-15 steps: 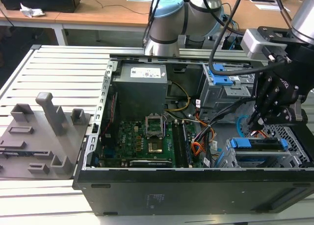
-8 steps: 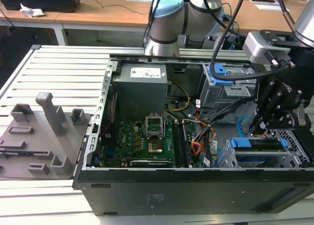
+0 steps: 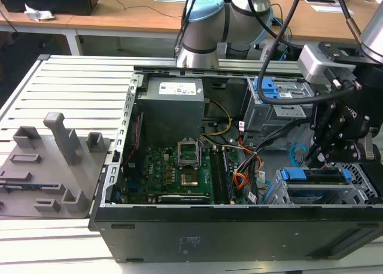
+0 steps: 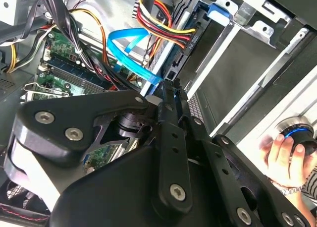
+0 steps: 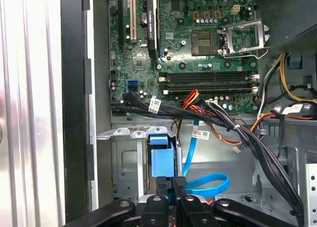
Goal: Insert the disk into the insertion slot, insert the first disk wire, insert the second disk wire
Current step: 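Insert the second disk wire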
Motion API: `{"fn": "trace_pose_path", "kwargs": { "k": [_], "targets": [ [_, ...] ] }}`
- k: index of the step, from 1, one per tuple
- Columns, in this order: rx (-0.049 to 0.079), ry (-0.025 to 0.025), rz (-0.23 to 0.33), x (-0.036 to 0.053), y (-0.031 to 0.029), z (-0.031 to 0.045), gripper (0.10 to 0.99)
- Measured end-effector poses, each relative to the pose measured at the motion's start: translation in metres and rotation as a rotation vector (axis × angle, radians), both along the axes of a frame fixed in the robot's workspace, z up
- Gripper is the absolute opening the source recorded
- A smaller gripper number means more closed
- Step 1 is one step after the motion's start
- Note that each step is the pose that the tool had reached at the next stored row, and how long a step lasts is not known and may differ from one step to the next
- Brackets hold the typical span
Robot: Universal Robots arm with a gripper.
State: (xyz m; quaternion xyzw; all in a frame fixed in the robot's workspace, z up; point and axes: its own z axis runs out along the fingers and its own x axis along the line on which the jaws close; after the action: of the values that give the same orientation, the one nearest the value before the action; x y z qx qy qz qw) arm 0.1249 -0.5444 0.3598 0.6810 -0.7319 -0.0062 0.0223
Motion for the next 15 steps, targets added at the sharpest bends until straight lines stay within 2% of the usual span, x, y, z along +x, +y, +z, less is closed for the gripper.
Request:
{"fn": "trace_pose_path", "kwargs": {
  "k": [10, 15],
  "targets": [
    [0.0, 0.0, 0.0, 0.0004, -0.0022, -0.0056, 0.161],
    [0.0, 0.001, 0.0, 0.0066, -0.0018, -0.0092, 0.161]
  ]
}}
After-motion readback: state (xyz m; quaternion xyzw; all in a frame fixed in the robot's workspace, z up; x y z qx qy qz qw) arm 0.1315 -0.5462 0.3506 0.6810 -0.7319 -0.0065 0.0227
